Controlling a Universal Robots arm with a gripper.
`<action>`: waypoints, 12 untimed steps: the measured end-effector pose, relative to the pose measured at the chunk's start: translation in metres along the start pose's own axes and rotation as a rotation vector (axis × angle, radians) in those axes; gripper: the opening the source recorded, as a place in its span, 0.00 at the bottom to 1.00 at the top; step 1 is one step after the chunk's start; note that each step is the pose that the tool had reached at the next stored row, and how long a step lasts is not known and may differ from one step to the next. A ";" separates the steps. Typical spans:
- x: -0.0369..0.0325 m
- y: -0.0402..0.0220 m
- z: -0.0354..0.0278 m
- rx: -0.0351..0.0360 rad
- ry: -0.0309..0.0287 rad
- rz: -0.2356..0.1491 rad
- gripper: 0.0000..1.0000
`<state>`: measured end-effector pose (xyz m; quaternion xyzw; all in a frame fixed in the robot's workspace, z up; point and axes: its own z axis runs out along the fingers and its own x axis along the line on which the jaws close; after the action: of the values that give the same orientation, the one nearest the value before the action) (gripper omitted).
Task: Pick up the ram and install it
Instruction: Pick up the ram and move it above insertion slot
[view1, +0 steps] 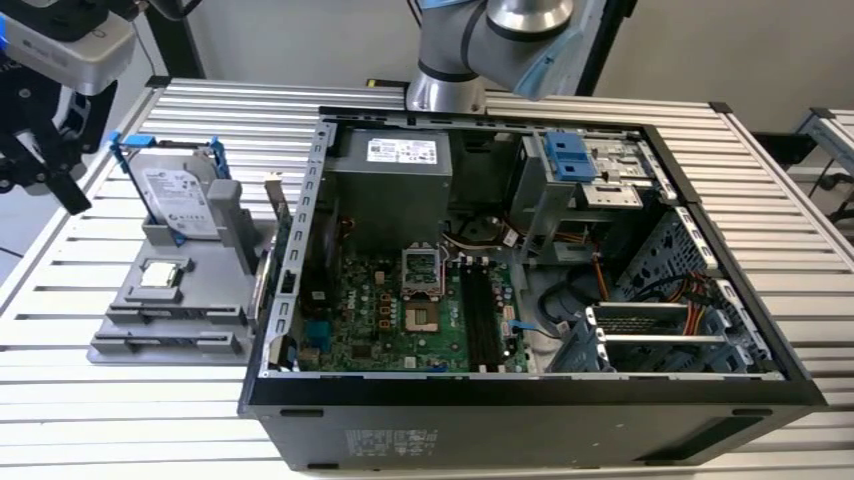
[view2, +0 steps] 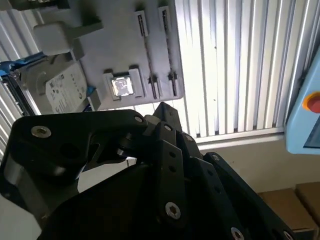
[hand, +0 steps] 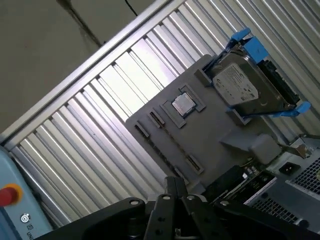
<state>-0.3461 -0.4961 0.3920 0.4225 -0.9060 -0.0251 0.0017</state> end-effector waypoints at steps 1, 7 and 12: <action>0.0000 0.0000 0.0000 -0.0004 0.0009 -0.019 0.00; 0.0000 0.0000 -0.0001 -0.0024 0.0061 -0.128 0.00; 0.0000 0.0000 0.0000 -0.0040 0.0103 -0.219 0.00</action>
<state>-0.3461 -0.4961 0.3920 0.5190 -0.8544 -0.0248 0.0045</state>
